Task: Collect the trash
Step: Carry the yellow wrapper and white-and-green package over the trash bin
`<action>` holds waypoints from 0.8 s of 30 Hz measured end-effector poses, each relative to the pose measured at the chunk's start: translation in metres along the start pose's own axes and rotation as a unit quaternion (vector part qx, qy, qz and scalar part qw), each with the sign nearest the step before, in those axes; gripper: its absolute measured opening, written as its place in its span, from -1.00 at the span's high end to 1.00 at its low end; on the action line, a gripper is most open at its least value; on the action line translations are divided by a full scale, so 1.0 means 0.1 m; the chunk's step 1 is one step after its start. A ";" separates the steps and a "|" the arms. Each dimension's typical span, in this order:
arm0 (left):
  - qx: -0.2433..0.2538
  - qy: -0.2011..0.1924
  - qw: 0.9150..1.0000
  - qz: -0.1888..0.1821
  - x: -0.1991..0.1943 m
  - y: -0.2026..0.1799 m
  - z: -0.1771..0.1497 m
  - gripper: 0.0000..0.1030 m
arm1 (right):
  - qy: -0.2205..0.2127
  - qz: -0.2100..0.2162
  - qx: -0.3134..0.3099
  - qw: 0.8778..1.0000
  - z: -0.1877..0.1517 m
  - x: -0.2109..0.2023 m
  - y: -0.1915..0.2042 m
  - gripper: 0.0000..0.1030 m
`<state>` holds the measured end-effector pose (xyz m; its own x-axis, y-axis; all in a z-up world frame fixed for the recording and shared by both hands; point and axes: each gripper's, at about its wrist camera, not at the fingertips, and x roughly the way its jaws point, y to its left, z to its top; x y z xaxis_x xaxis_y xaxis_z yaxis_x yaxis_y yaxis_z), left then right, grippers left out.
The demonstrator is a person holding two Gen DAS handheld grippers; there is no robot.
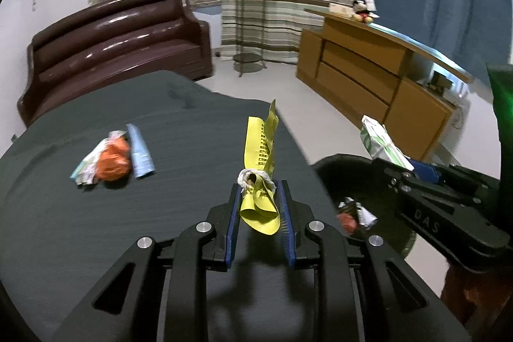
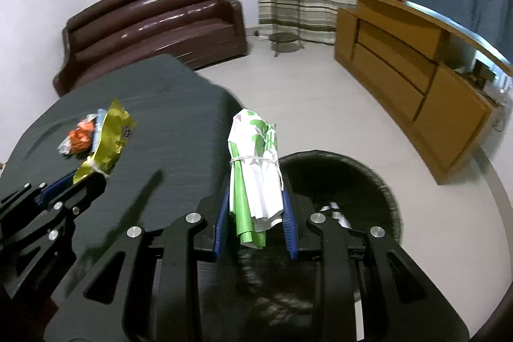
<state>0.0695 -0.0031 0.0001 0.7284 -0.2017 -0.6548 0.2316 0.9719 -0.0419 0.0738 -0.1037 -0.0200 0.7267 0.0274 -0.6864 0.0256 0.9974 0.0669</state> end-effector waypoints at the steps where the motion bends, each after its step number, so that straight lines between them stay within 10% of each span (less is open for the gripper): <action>1: 0.005 0.001 1.000 -0.005 0.03 -0.06 0.01 0.54 | -0.001 -0.006 0.004 1.000 0.00 0.00 -0.07 0.46; 24: 0.058 0.022 0.998 -0.017 0.47 -0.77 0.05 0.48 | -0.007 -0.065 0.051 0.997 -0.09 0.09 -0.77 0.40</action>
<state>0.0890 -0.0880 -0.0236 0.6904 -0.2258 -0.6873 0.3307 0.9435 0.0222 0.0724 -0.1796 -0.0381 0.7225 -0.1033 -0.6836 0.1886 0.9807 0.0512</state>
